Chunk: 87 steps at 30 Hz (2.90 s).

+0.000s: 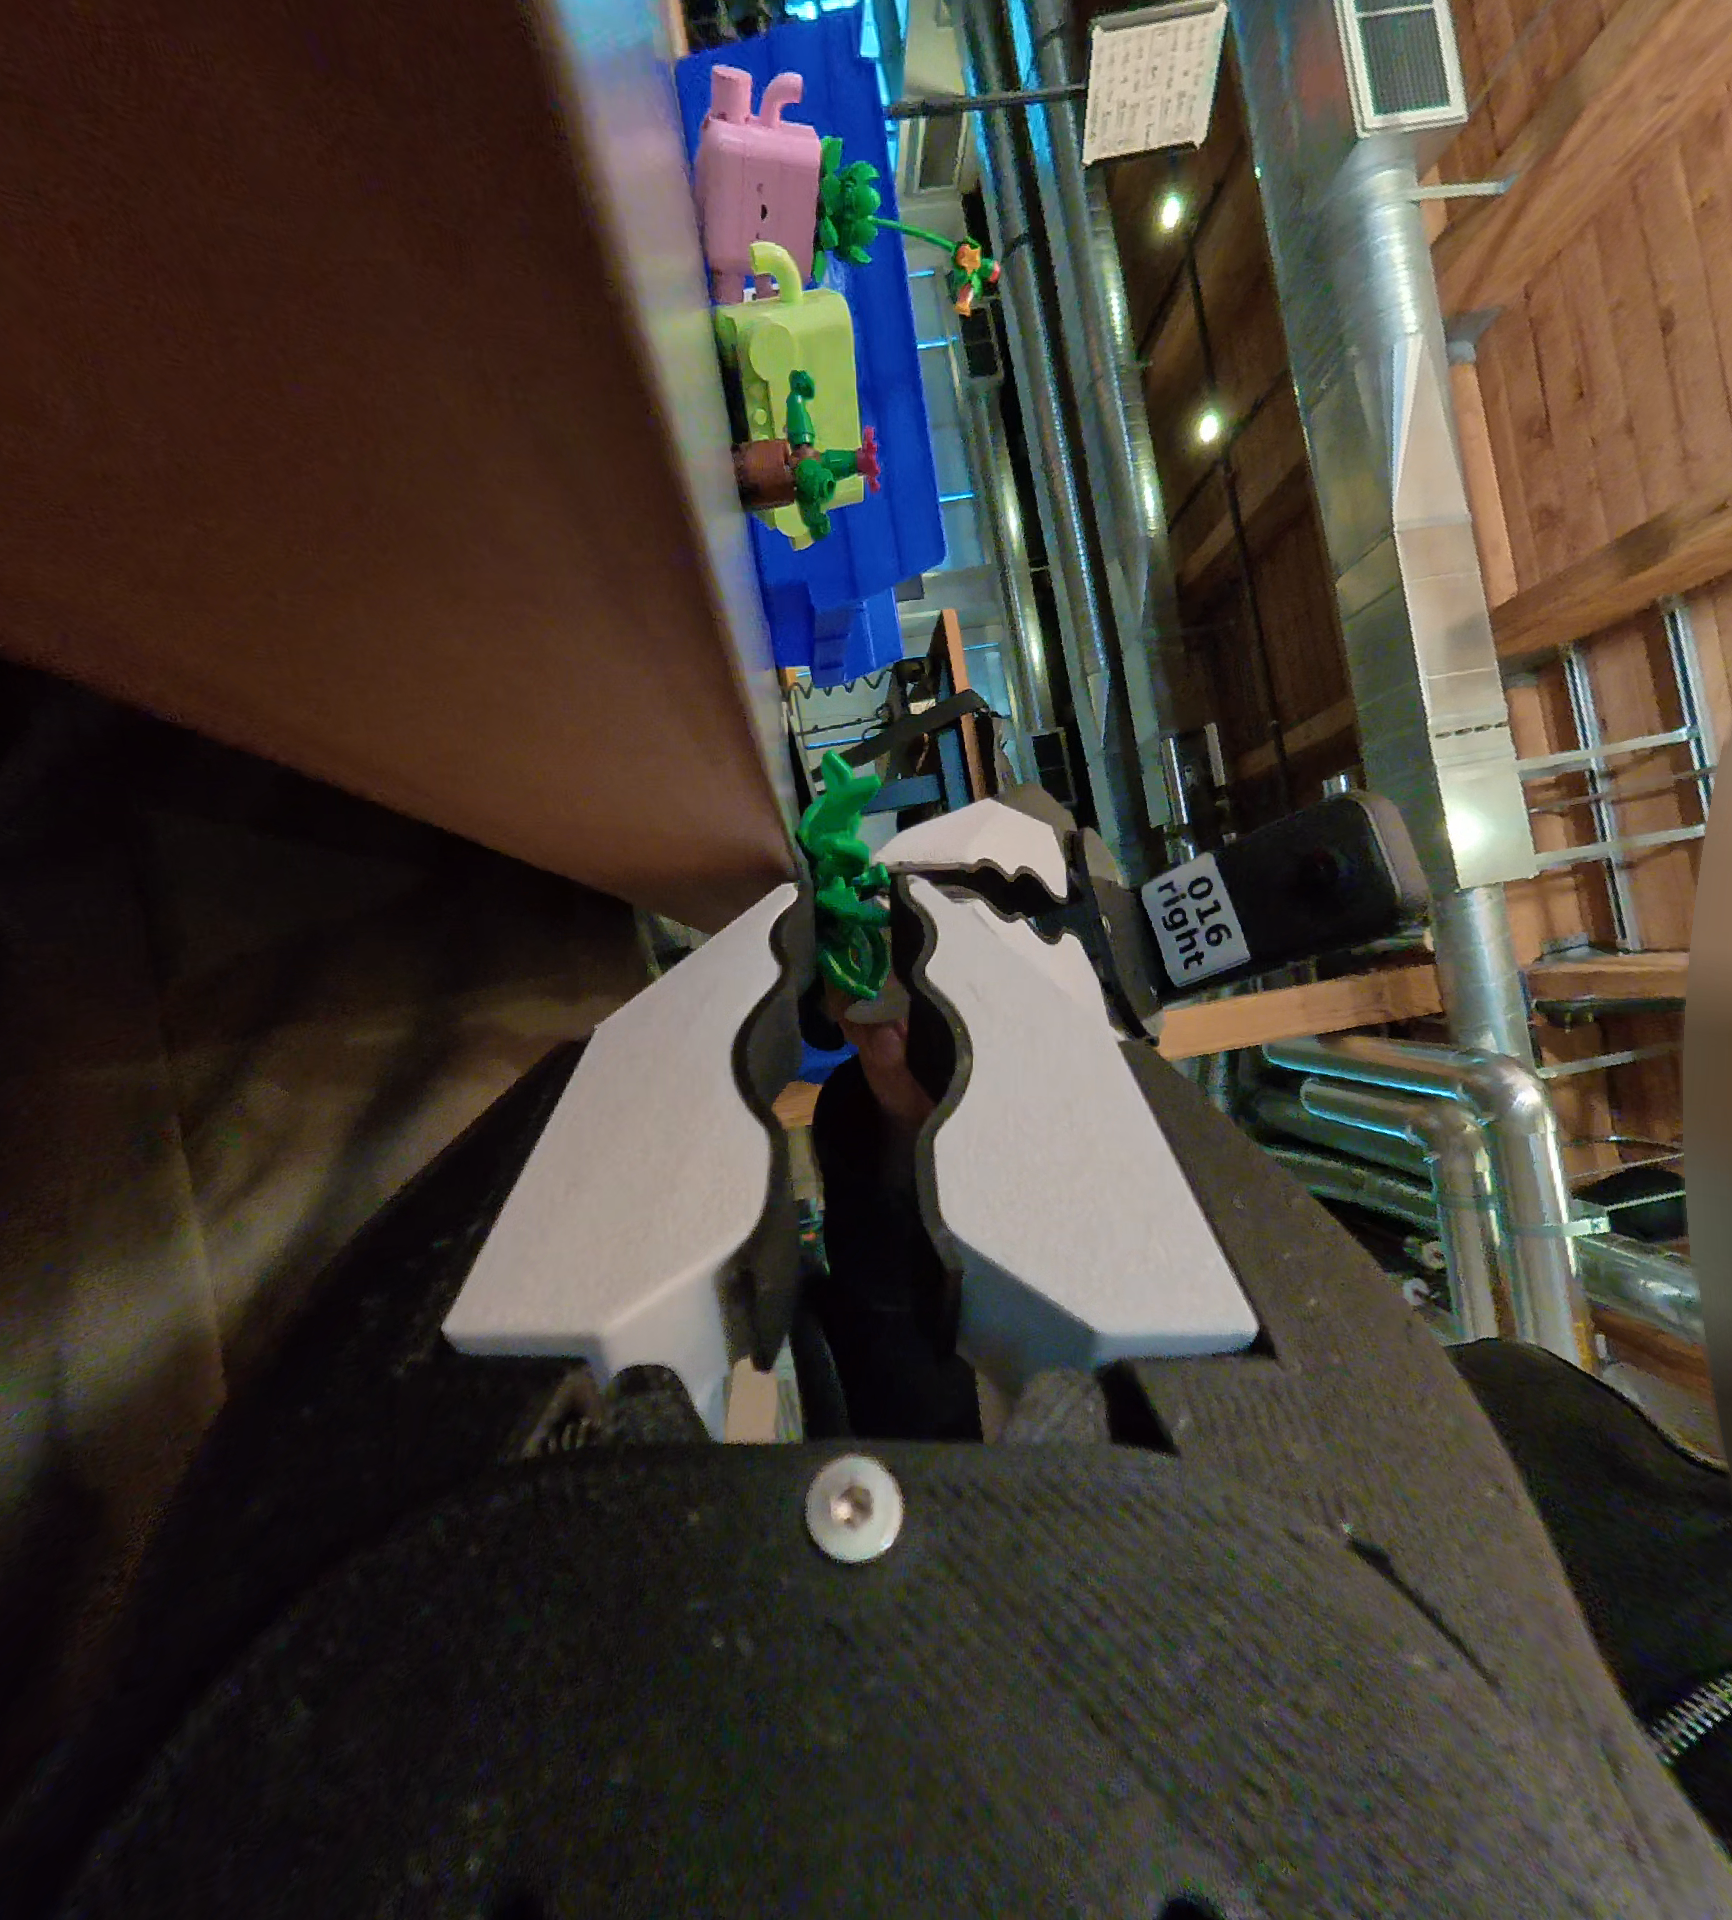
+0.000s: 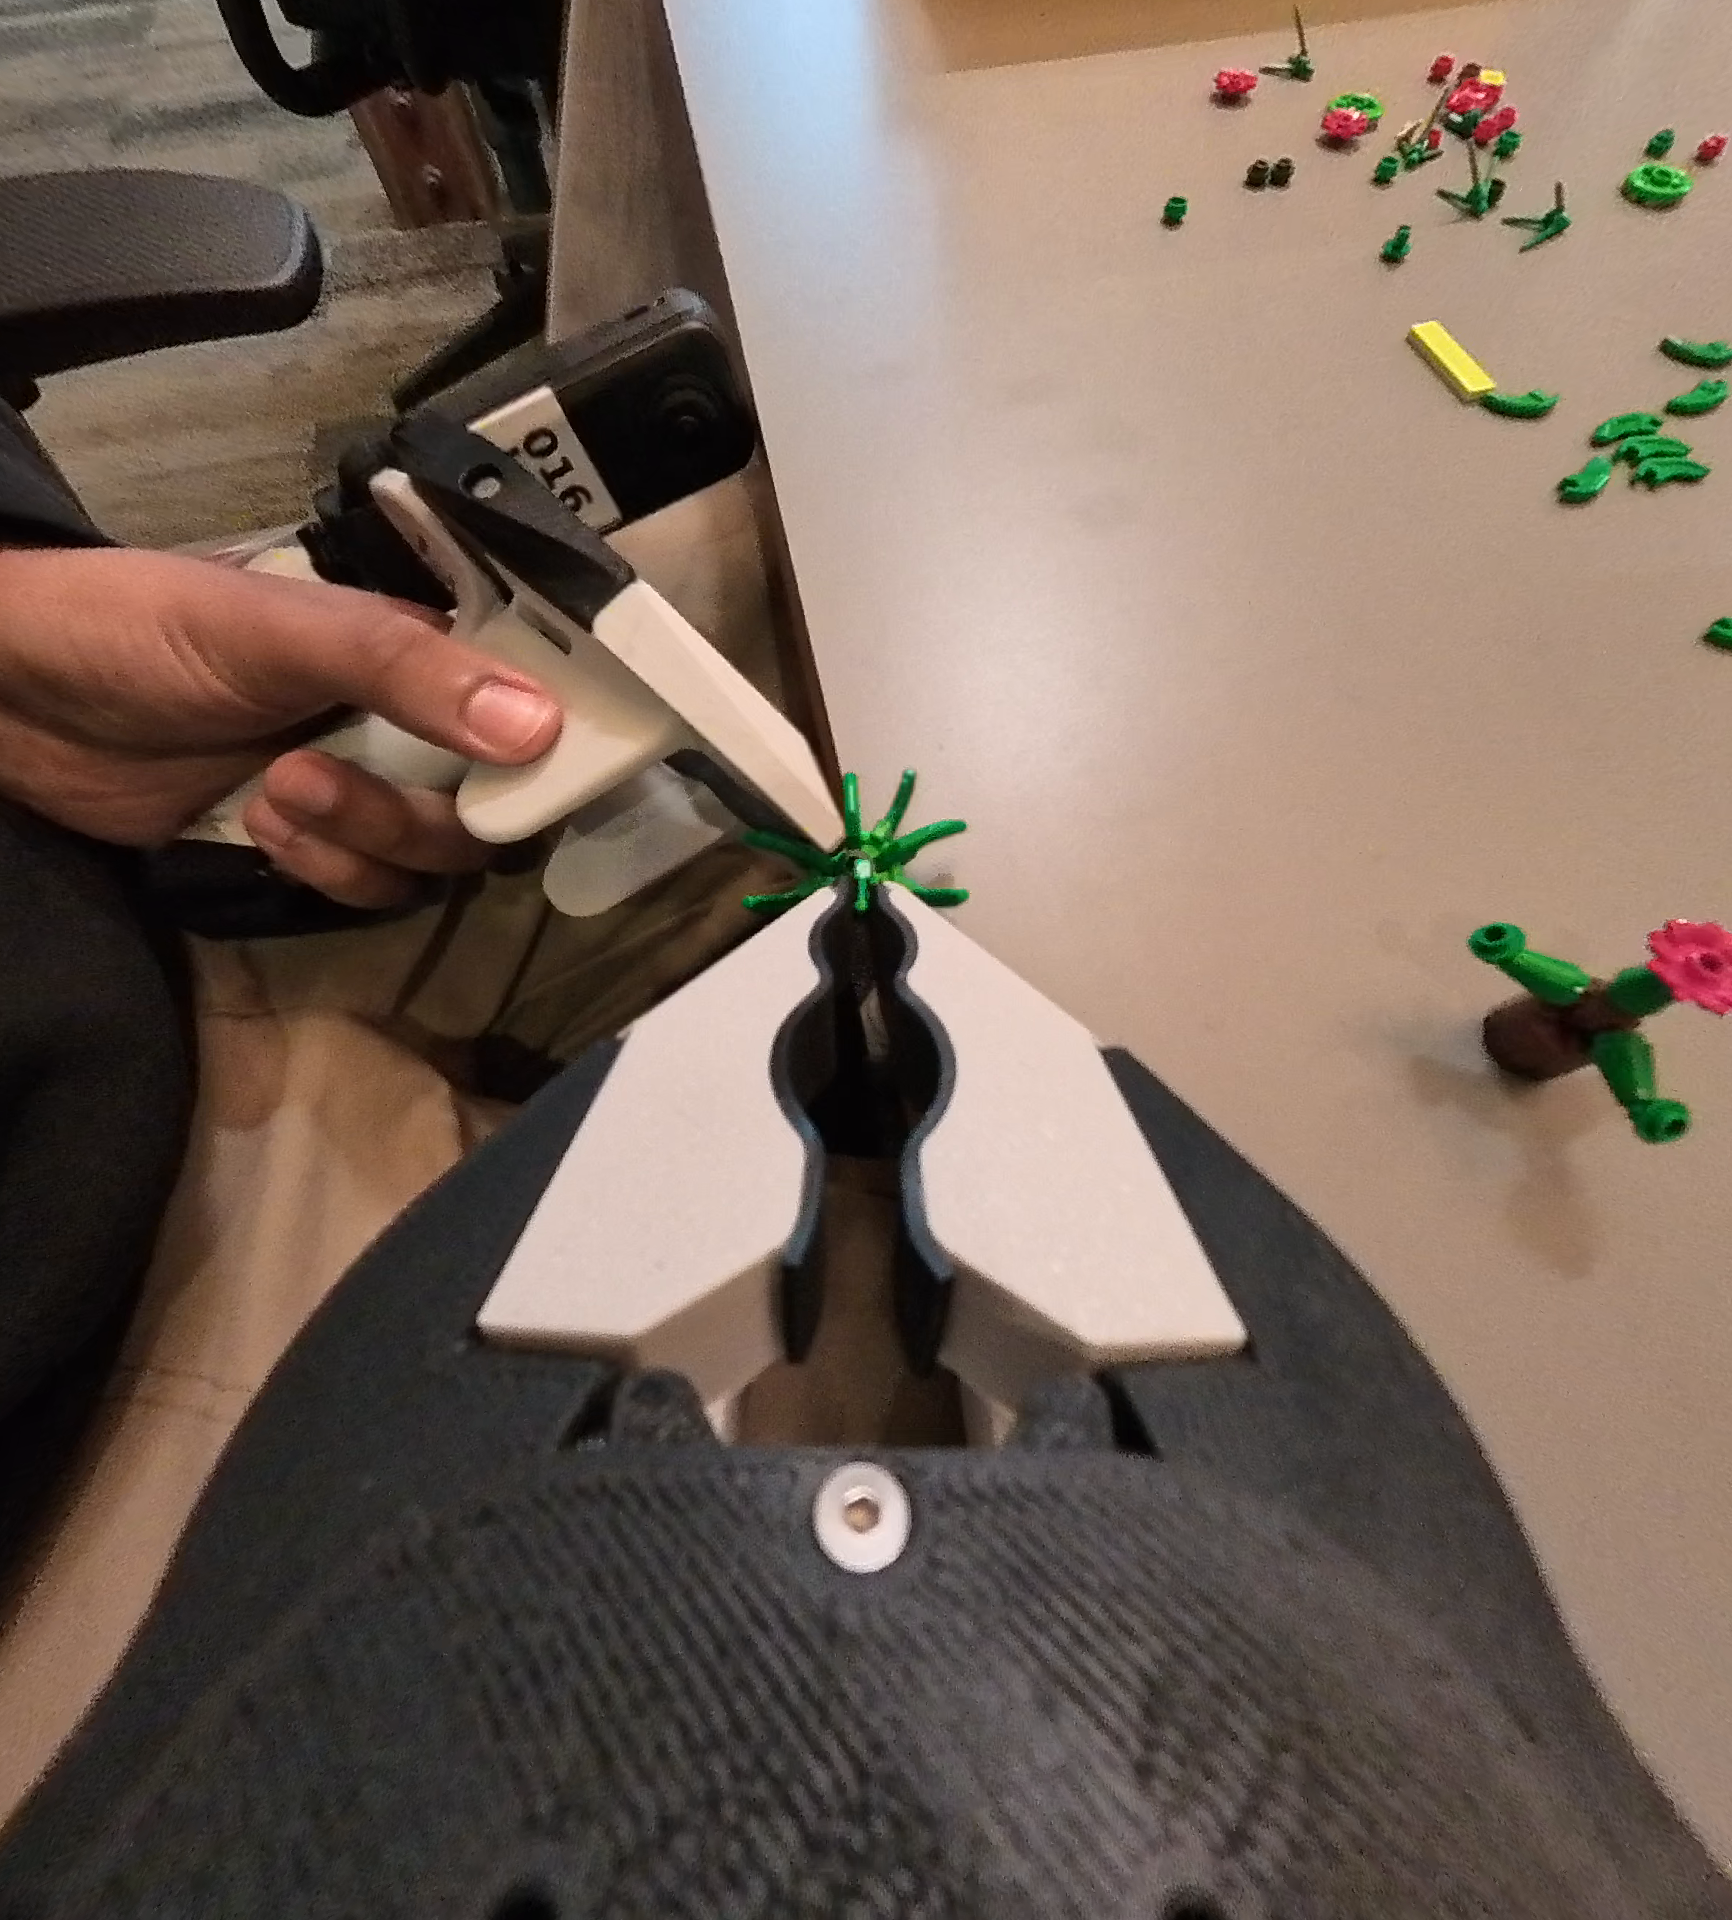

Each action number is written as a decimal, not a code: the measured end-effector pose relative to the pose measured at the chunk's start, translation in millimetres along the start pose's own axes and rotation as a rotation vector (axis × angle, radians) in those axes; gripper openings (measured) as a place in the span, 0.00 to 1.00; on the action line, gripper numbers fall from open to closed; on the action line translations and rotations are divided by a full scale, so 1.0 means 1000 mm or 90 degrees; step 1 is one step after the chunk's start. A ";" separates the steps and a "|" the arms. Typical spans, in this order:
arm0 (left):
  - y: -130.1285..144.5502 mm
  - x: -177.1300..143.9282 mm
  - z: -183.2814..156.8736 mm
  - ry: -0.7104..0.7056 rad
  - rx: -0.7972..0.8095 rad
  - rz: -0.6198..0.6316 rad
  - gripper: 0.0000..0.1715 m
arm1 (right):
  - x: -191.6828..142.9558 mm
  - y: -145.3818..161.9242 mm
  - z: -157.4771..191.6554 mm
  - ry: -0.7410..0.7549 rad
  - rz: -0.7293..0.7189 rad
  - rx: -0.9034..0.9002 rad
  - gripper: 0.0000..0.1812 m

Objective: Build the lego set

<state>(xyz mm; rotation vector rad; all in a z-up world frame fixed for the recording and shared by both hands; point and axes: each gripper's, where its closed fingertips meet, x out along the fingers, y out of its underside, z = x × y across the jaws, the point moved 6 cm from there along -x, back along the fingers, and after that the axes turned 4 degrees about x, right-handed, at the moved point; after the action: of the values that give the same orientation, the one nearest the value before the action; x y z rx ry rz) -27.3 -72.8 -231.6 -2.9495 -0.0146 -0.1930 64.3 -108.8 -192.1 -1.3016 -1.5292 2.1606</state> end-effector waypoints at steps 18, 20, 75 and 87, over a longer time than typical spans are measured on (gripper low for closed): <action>0.001 -0.001 -0.002 0.021 -0.010 0.004 0.05 | -0.008 0.012 0.013 0.032 -0.012 0.015 0.00; 0.002 0.000 -0.002 0.020 -0.009 0.008 0.05 | -0.007 0.011 0.015 0.048 -0.020 0.005 0.00; 0.007 -0.014 -0.016 0.006 0.072 0.085 0.06 | -0.004 0.005 0.019 -0.051 -0.093 -0.035 0.00; 0.012 -0.018 -0.021 -0.008 0.109 0.123 0.06 | -0.005 0.008 0.024 -0.091 -0.108 -0.009 0.00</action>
<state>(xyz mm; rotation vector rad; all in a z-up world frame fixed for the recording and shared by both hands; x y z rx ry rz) -47.9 -88.5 -216.2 -2.7602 0.2398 -0.1379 51.9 -130.9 -194.2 -0.9999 -1.6461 2.1791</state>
